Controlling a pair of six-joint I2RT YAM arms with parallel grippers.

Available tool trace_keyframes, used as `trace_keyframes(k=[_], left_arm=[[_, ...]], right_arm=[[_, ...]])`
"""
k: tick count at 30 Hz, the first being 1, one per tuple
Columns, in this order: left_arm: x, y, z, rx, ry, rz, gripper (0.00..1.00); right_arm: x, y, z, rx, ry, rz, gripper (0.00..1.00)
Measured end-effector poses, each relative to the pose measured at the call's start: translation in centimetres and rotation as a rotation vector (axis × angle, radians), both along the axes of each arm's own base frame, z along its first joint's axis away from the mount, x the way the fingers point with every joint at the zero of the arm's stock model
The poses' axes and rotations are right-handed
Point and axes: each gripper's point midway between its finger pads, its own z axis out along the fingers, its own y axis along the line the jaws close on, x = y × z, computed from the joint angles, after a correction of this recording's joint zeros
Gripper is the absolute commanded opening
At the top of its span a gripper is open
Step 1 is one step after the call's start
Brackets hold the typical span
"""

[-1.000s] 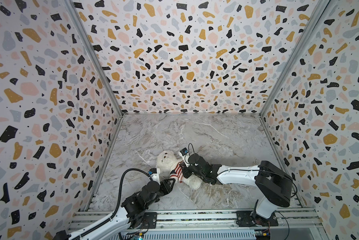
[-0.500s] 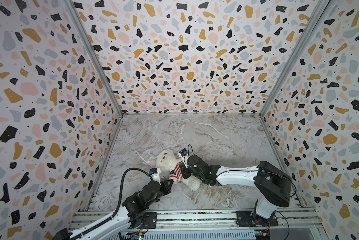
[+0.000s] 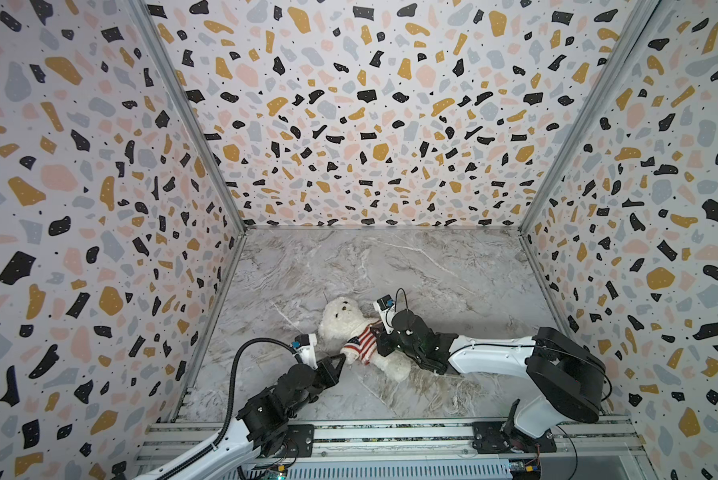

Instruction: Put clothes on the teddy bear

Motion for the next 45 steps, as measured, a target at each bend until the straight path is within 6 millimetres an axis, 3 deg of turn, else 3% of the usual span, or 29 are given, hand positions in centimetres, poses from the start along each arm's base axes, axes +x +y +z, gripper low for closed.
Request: trace_keyframes(k=[10,14,18,22,25,31,38,45], left_arm=[[-0.1,-0.2,0.0,0.033,-0.025,-0.029,0.0],[-0.2,-0.3,-0.8,0.082,-0.024,-0.056,0.0],[-0.5,0.0,-2.8,0.173,0.012,-0.077,0.0],[-0.8,0.2,-4.1,0.232,0.038,-0.101,0.0],[-0.9,0.0,-4.2,0.237,0.034,-0.115,0.0],[-0.7,-0.3,-3.1,0.201,0.001,-0.116,0.0],[-0.5,-0.5,-1.2,0.142,-0.054,-0.107,0.0],[-0.5,-0.5,-0.7,0.121,-0.067,-0.102,0.0]], right_arm=[[-0.7,-1.4,0.2,0.03,0.019,-0.03,0.02],[-0.5,-1.2,0.3,0.028,0.015,-0.026,0.22],[0.1,-0.7,1.2,0.023,-0.016,-0.026,0.41],[-0.2,0.4,2.0,-0.004,-0.039,0.013,0.52],[-0.8,2.3,2.8,-0.03,-0.062,0.068,0.55],[-1.6,6.3,2.8,-0.11,-0.088,0.159,0.54],[-1.7,4.7,-0.5,-0.285,-0.082,0.152,0.47],[-1.1,3.3,-1.2,-0.367,-0.107,0.125,0.1]])
